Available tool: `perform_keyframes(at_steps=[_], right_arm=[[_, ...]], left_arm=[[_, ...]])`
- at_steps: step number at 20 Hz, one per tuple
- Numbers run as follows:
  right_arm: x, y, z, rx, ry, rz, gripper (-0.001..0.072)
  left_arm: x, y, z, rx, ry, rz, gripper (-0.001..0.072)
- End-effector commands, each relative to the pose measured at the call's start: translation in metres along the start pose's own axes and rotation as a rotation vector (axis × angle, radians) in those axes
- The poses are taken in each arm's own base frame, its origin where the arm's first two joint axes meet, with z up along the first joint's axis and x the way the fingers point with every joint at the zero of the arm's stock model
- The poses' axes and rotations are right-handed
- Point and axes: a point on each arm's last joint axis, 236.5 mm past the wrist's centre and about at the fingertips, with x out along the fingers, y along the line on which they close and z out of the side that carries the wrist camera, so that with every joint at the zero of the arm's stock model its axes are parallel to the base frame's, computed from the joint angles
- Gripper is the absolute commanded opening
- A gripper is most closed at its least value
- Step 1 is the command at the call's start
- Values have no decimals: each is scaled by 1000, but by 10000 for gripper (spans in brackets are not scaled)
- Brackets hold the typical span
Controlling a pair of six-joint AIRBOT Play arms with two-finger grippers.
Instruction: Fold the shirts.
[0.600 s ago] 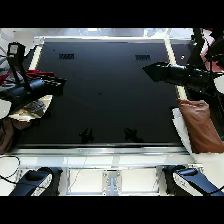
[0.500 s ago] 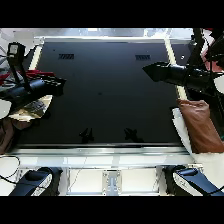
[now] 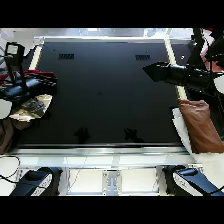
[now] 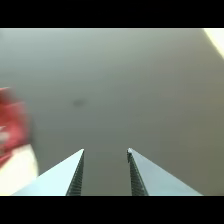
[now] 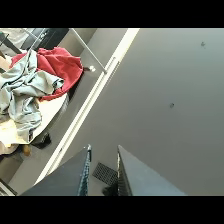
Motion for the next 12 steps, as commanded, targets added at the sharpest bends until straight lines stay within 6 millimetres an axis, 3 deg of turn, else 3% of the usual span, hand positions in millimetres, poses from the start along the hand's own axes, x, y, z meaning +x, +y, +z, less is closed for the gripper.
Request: perform_keyframes(at_steps=[1,4,6,7,9,12], right_arm=[[0,1,0,-1,-1,1,206],[0,-1,4,0,-16,-6,206],[-1,-6,20,-1,-83,-28,206],[-1,-8,24,0,-100,-35,206],[-1,-8,25,0,-106,-37,206],[-1,-9,26,0,-110,-39,205]], left_arm=[[-4,101,-17,-191,23,330,378],[2,172,-62,-488,84,489,378],[12,205,-98,-569,161,553,378],[19,217,-114,-589,195,573,381],[38,234,-132,-625,203,587,577],[73,252,-139,-822,94,561,590]])
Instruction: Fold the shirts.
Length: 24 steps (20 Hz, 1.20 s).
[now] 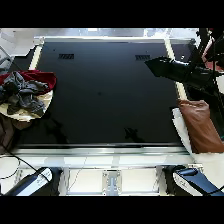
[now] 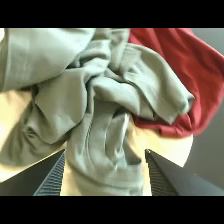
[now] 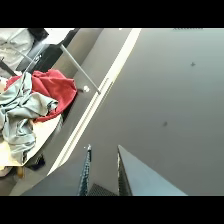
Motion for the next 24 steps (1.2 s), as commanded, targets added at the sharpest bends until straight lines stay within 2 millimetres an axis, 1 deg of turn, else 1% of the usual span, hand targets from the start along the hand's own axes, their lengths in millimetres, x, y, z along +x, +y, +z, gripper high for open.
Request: perform_keyframes(at_steps=[1,2,4,5,6,7,9,11,14,17,18,19,20,21,22,24], right_arm=[[0,-1,5,-1,-20,-7,206],[0,-1,4,0,-19,-6,205],[0,-1,5,0,-21,-6,206],[0,-2,7,0,-30,-9,206],[0,-2,9,1,-36,-11,206],[0,-2,8,1,-36,-11,206],[0,-2,8,1,-36,-10,205],[0,-2,8,2,-36,-10,206],[0,-2,8,2,-36,-9,206],[0,-2,8,2,-36,-9,206],[0,-2,8,2,-36,-9,206],[0,-2,9,2,-36,-9,205],[0,-1,9,4,-37,-7,206],[0,-1,9,6,-37,-5,205],[0,-1,9,7,-38,-4,201],[0,-1,9,8,-38,-4,198]], left_arm=[[48,12,5,-248,-37,-31,590],[60,14,2,-280,-33,-28,590],[82,21,-16,-285,10,-8,591],[91,23,-25,-286,35,2,611],[98,24,-30,-285,49,7,659],[104,23,-30,-284,42,2,659],[110,21,-21,-283,-3,-16,659],[117,27,-15,-291,-25,-14,659],[127,45,-22,-302,-4,21,659],[139,54,-30,-283,11,35,659],[143,55,-33,-283,20,38,642],[147,55,-36,-283,26,40,602],[150,53,-36,-282,26,37,473],[151,52,-32,-280,10,29,144],[151,50,-25,-277,-15,19,11],[146,48,-12,-277,-45,9,10]])
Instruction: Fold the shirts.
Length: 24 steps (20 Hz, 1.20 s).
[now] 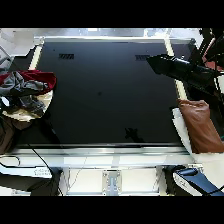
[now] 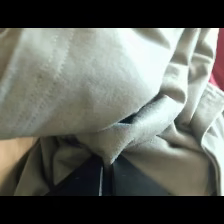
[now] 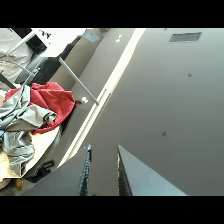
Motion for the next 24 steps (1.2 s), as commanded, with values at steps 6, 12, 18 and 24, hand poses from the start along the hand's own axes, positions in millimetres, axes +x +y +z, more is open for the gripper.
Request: perform_keyframes(at_steps=[6,12,18,24], right_arm=[[0,-1,3,-1,-11,-4,199],[-4,0,14,-20,-46,-14,199],[-65,40,96,-307,-206,-88,199],[-123,58,118,-524,-184,-215,199]], left_arm=[[-123,-75,102,45,-297,-186,10],[-276,-166,49,254,-218,-382,9],[-355,-251,-145,591,204,-680,9],[-387,-290,-311,903,438,-820,11]])
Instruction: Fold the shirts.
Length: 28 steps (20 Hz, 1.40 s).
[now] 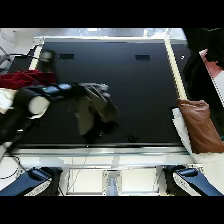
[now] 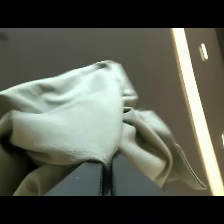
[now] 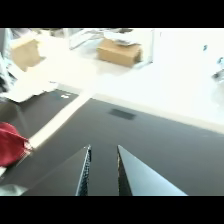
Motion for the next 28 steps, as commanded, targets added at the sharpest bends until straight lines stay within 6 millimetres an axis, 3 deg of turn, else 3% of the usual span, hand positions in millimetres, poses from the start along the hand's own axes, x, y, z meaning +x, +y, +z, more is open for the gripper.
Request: perform_keyframes(at_steps=[1,3,5,7,9,10,12,13,15,17,18,19,20,22,24,26,28], right_arm=[[-24,-9,-1,-118,79,-71,199],[-26,-20,-20,-152,166,-110,199],[-33,-42,-37,-207,253,-193,199],[-39,-60,-48,-245,317,-259,199],[-36,-66,-65,-243,383,-264,199],[-30,-69,-78,-233,424,-256,199],[-10,-74,-111,-172,510,-242,200],[2,-77,-132,-138,557,-228,201],[32,-76,-181,-78,653,-172,207],[60,-76,-232,1,739,-131,215],[70,-76,-257,51,789,-119,358],[78,-78,-277,94,833,-125,422],[85,-81,-294,114,867,-126,422],[98,-87,-307,121,869,-132,422],[106,-94,-296,132,809,-156,422],[102,-107,-287,141,775,-187,422],[92,-121,-282,165,772,-216,422]], left_arm=[[48,-61,-57,131,142,-85,71],[60,-60,-47,122,106,-85,678],[42,-42,-9,94,17,-59,720],[1,-7,38,56,-120,-2,716],[-47,37,59,-47,-202,90,709],[-69,60,57,-106,-223,146,709],[-102,104,25,-268,-219,258,709],[-108,118,-4,-356,-192,291,709],[-100,128,-54,-500,-160,287,708],[-76,125,-106,-609,-58,256,708],[-63,118,-131,-653,18,228,708],[-50,105,-154,-682,104,185,708],[-41,96,-172,-685,173,151,709],[-29,86,-195,-709,268,127,708],[-21,91,-207,-721,319,158,708],[-10,90,-221,-755,390,176,708],[2,76,-238,-746,498,132,707]])
